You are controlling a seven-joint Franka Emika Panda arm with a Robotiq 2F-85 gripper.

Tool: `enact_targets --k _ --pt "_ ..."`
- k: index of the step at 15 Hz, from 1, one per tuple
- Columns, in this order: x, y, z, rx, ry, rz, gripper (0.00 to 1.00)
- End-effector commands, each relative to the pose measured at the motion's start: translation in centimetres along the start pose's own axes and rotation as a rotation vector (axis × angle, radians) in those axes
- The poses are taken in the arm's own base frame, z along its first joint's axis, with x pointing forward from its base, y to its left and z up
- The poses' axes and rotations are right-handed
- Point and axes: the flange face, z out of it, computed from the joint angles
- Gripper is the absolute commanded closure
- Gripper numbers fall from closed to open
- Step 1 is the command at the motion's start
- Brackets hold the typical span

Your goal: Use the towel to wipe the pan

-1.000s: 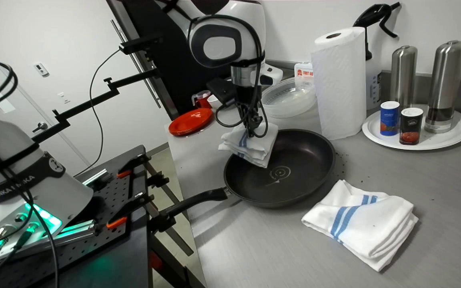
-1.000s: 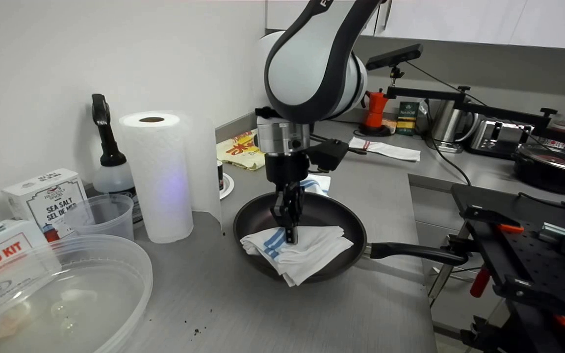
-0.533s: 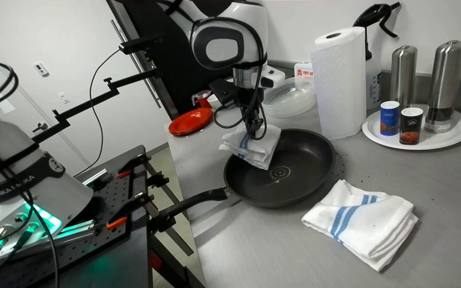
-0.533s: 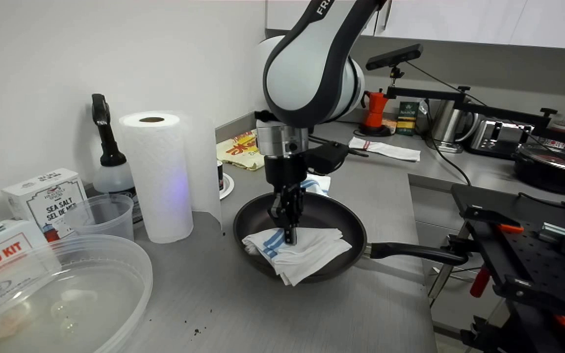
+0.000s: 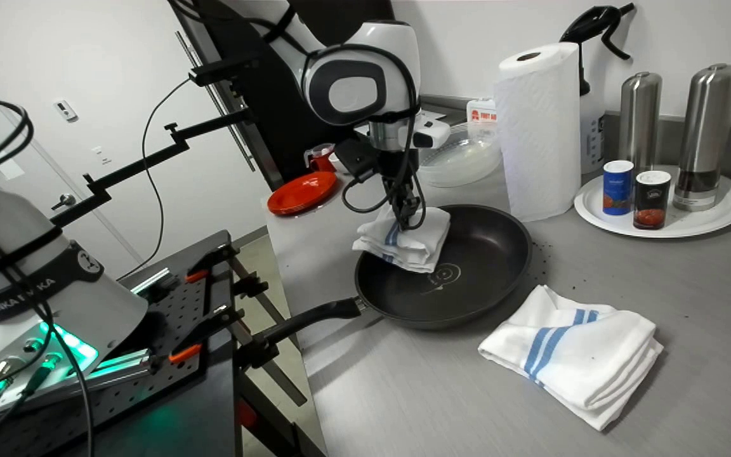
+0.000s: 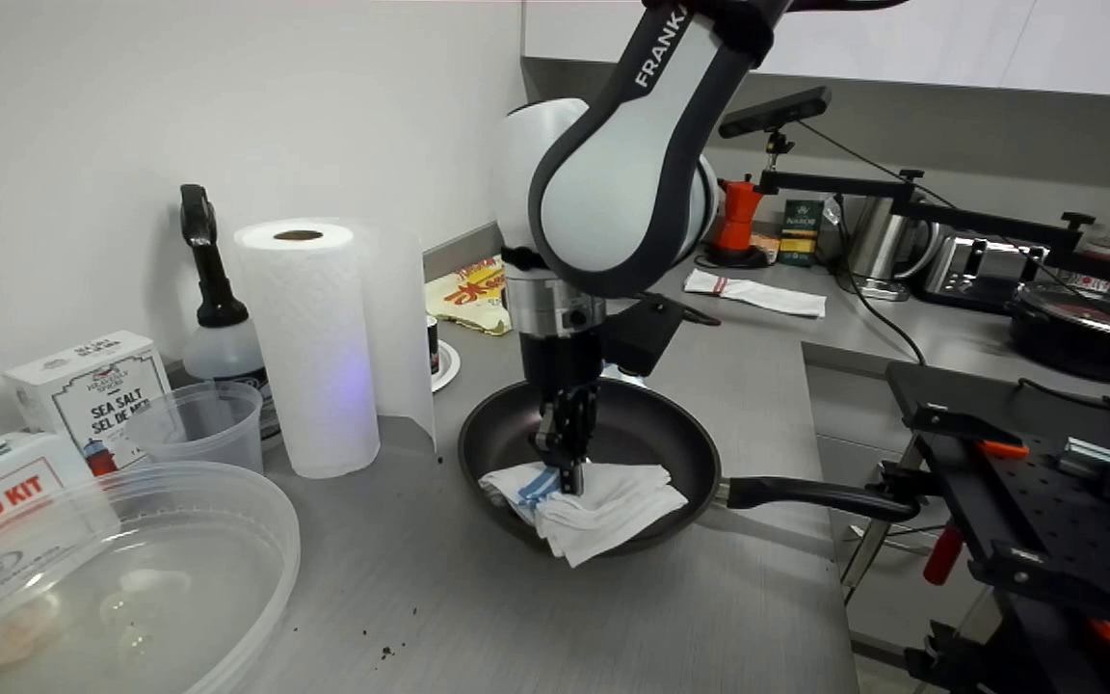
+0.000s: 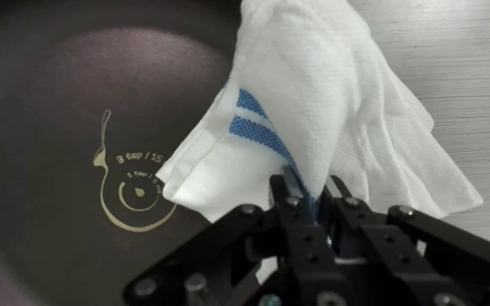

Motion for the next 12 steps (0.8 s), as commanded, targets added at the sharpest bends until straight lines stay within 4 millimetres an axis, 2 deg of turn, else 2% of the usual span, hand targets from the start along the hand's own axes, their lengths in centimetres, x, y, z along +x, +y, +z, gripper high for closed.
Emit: enact_targets --k 1,6,12 --pt "-0.4 -1.37 0.64 -0.036 0.015 -0.03 0.97" --pt "-0.75 -2.13 1.01 -0.061 0.013 -0.074 0.97" --pt "-1.32 -1.6 1.58 -0.107 0.024 -0.11 0.97"
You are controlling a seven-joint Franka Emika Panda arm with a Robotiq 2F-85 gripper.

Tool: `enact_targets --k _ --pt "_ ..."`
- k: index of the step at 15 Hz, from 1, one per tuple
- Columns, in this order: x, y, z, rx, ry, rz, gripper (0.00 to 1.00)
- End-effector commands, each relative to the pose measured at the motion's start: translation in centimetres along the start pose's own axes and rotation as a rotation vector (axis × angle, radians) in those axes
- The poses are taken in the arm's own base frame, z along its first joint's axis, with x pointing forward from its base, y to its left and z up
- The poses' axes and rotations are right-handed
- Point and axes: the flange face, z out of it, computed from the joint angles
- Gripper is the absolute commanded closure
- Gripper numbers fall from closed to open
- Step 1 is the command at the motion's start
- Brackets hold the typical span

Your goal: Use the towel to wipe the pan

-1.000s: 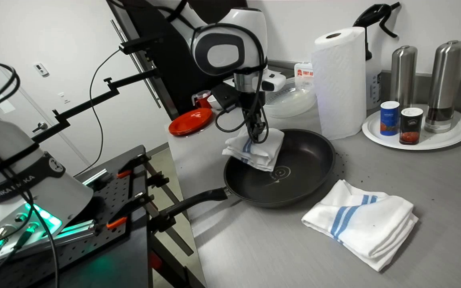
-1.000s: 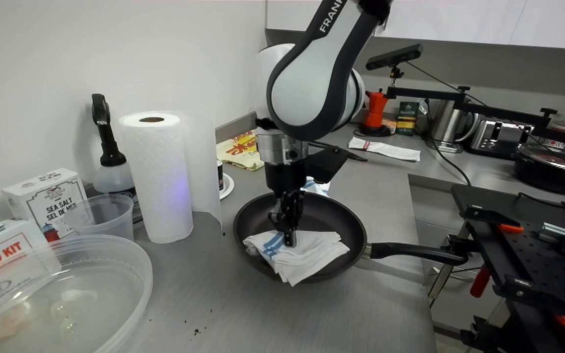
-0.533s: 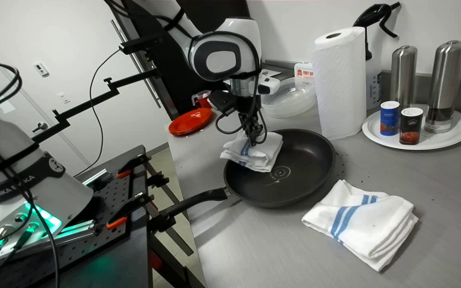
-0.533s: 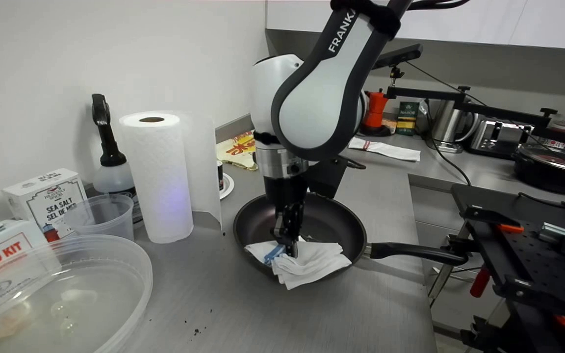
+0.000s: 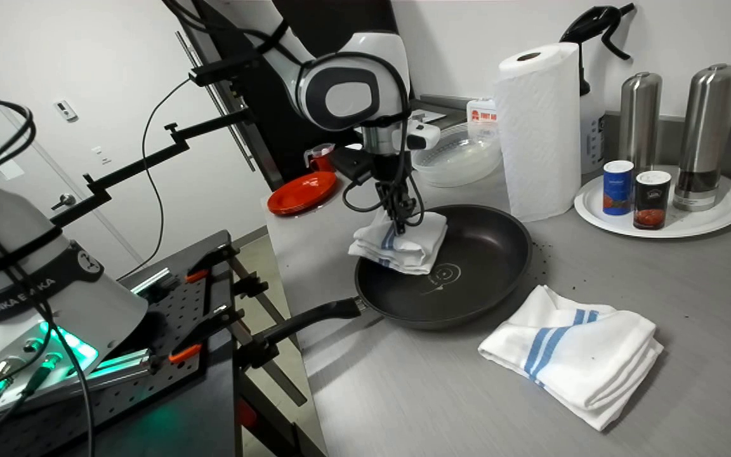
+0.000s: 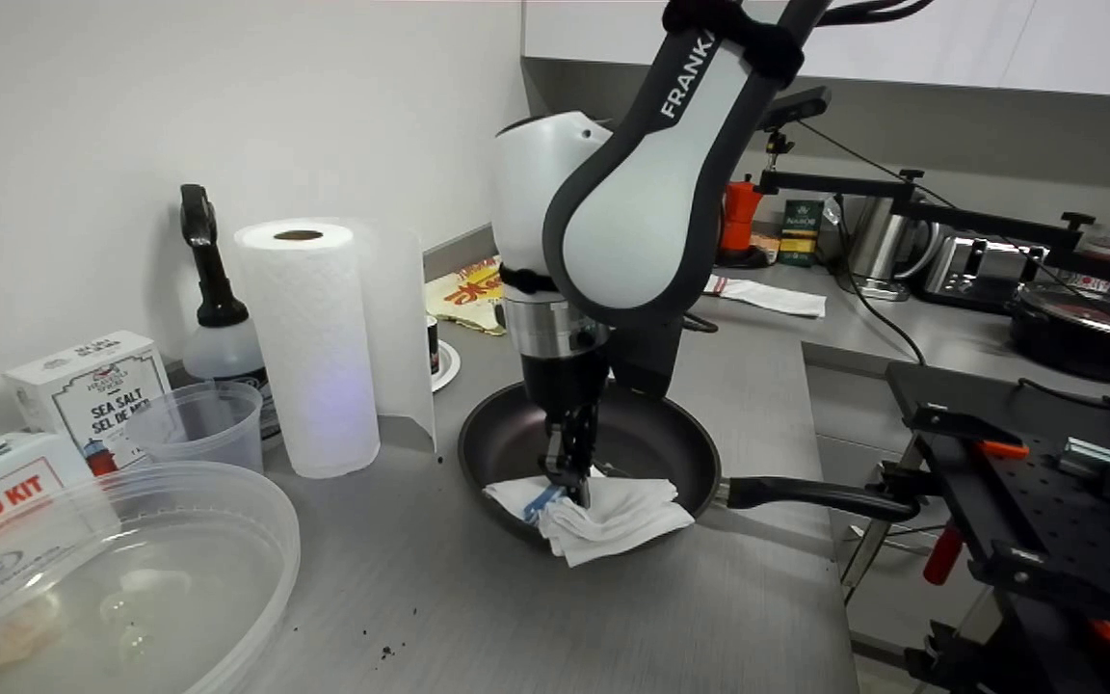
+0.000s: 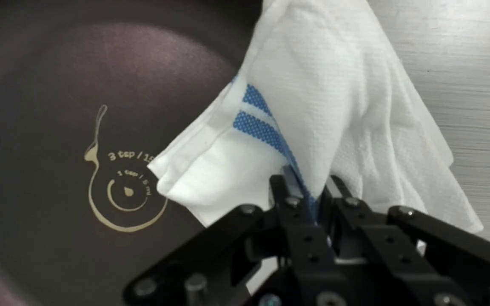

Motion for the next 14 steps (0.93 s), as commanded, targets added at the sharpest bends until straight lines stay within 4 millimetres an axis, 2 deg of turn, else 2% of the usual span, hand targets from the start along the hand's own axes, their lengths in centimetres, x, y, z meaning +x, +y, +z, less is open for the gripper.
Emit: enact_targets --k 1,4,9,14 --pt "-0.8 0.0 0.7 -0.06 0.019 -0.038 0.97" --pt "-1.6 -0.2 1.3 -0.081 0.017 -0.072 0.97" --pt "-2.6 -1.5 2.4 -0.081 0.02 -0.107 0.97" --pt "-2.3 -1.9 3.4 -0.103 0.053 -0.14 0.97"
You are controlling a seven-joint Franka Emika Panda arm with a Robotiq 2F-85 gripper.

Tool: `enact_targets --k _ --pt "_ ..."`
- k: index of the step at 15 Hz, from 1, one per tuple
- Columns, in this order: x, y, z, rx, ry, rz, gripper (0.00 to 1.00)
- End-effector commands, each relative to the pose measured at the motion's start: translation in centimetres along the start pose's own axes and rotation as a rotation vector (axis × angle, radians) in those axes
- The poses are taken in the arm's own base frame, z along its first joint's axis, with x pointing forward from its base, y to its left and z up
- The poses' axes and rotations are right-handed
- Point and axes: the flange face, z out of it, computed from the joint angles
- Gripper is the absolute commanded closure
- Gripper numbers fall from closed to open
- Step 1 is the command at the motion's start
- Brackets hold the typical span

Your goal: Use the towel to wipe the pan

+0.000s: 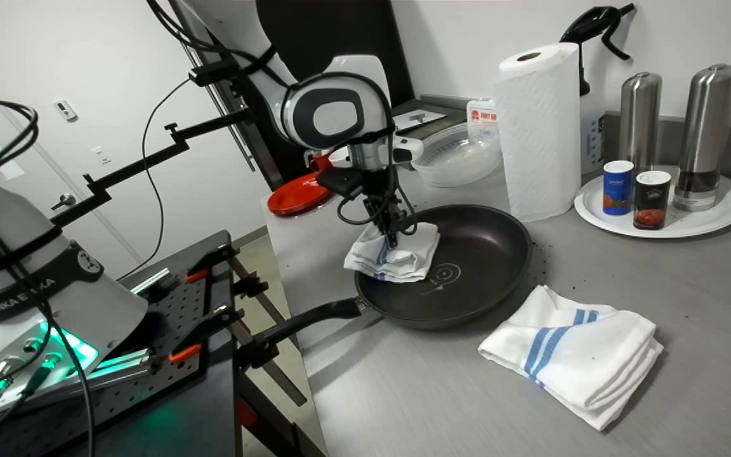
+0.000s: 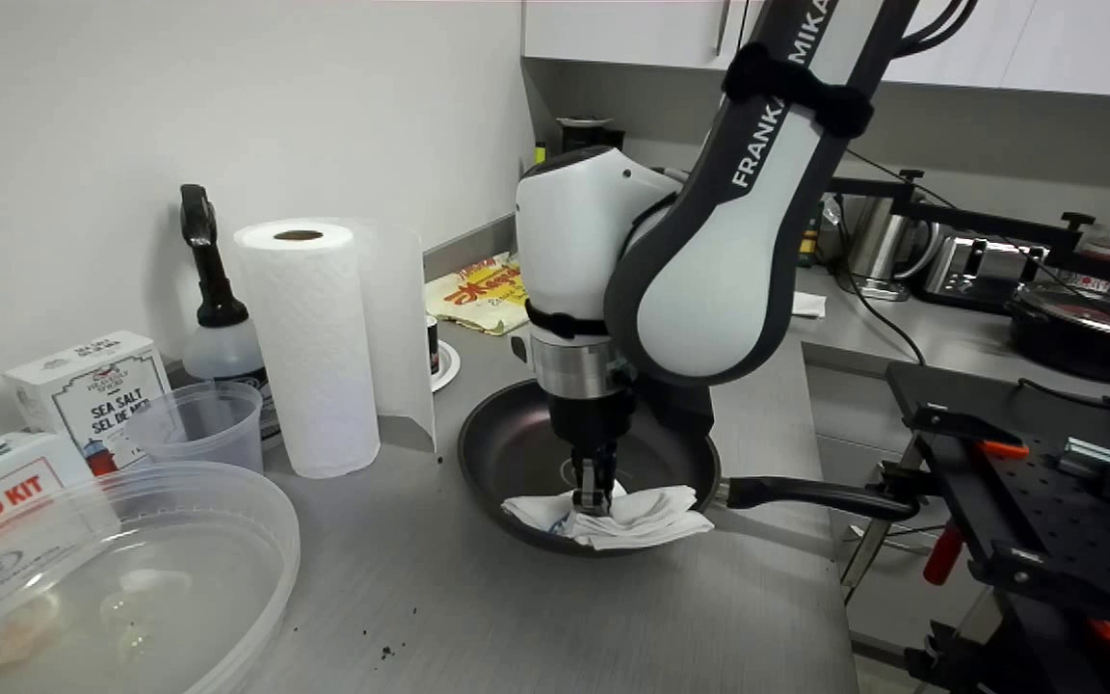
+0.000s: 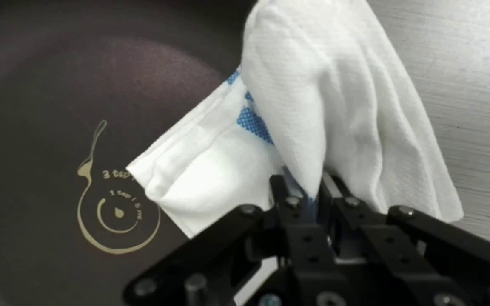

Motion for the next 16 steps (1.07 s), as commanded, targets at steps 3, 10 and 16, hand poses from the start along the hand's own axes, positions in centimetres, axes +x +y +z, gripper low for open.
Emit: enact_targets --k 3,10,16 --pt "0.8 0.4 1.6 -0.075 0.065 -0.045 0.97" --pt "1.4 4.3 3.1 -0.186 0.13 -0.08 0.97" --pt "0.6 8.7 4.3 -0.302 0.167 -0.077 0.97"
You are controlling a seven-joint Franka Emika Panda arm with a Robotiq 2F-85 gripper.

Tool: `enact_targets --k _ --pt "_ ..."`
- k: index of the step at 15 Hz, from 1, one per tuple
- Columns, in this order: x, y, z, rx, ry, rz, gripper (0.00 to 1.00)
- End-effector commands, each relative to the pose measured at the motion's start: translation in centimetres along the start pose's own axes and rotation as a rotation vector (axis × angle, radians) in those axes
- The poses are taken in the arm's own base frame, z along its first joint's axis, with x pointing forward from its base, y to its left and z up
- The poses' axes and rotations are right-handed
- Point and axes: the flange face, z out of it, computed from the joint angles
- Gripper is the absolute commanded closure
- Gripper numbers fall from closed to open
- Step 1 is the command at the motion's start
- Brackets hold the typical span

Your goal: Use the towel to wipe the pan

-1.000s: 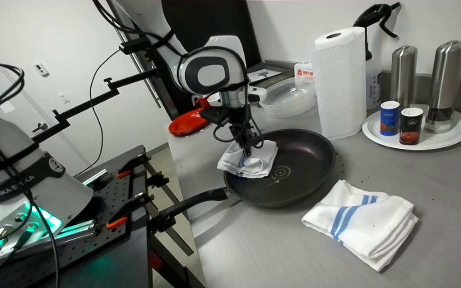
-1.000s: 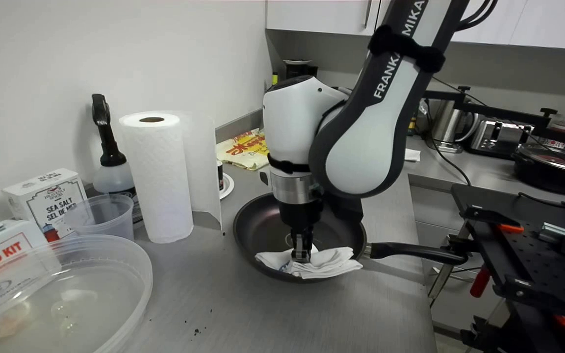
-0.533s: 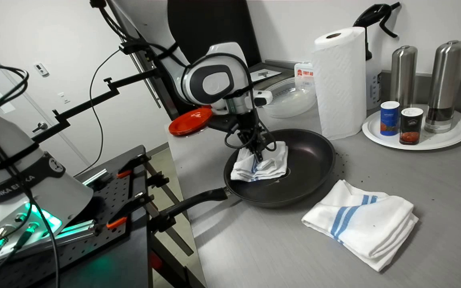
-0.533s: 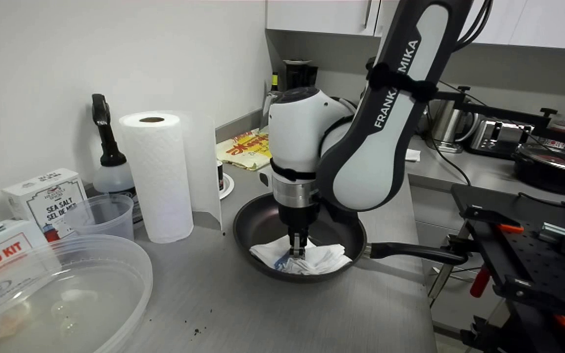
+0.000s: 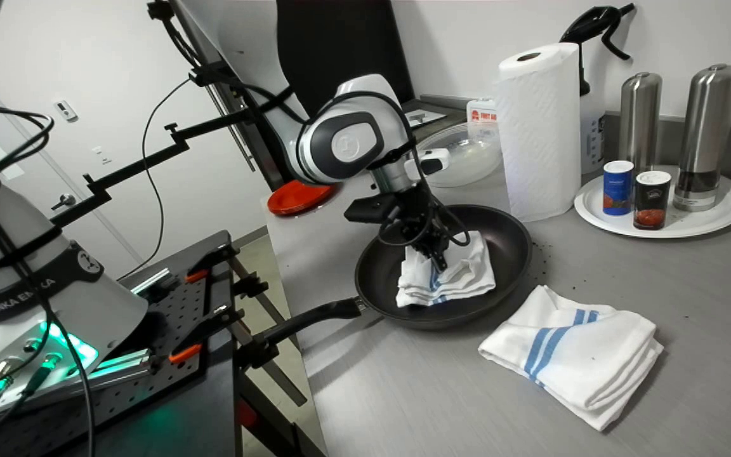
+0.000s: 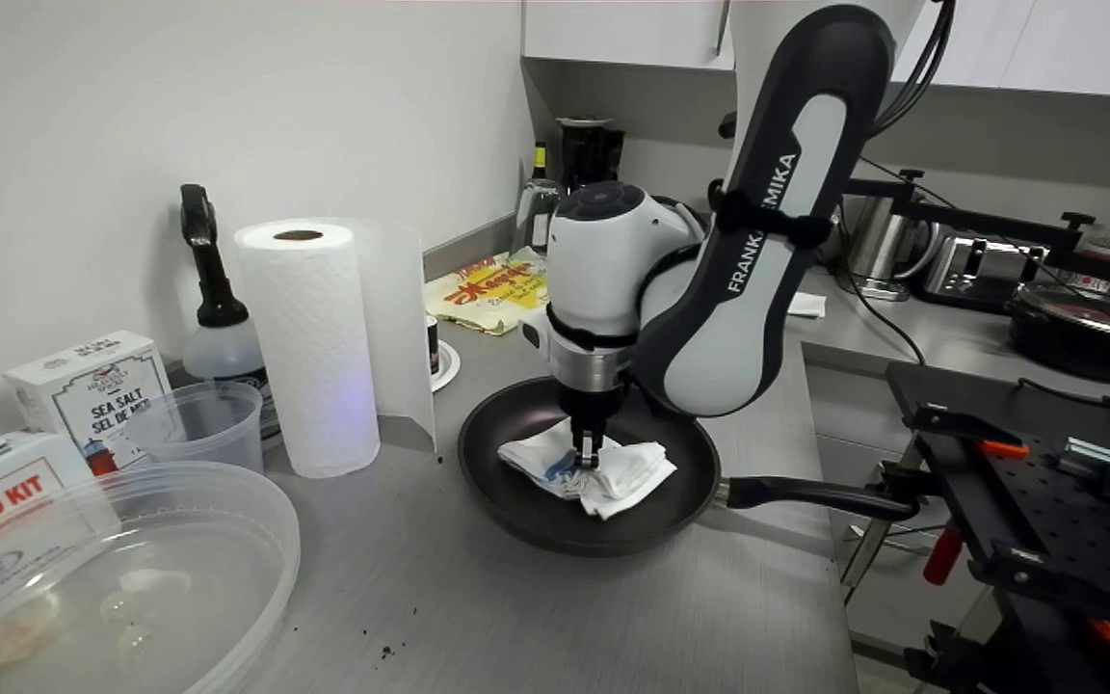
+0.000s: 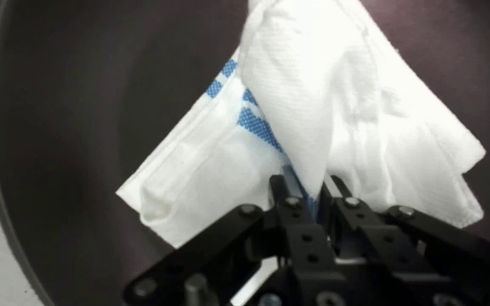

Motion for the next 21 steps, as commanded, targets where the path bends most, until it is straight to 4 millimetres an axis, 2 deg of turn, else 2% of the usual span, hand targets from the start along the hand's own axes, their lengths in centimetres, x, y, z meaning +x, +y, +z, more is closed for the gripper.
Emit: enact_targets --k 1,6,11,12,16,21 --pt "-1.6 1.3 2.4 -0.094 0.035 -0.003 0.97" --pt "-2.6 3.1 3.3 -0.218 0.123 -0.007 0.97" --pt "-3.1 3.2 4.1 -0.303 0.213 -0.017 0.97" --pt "-1.2 3.5 2.0 -0.303 0.222 -0.01 0.97" --pt "0.9 4.4 -0.6 -0.376 0.299 -0.024 0.97" --pt "4.6 8.3 -5.2 -0.452 0.358 -0.015 0.97"
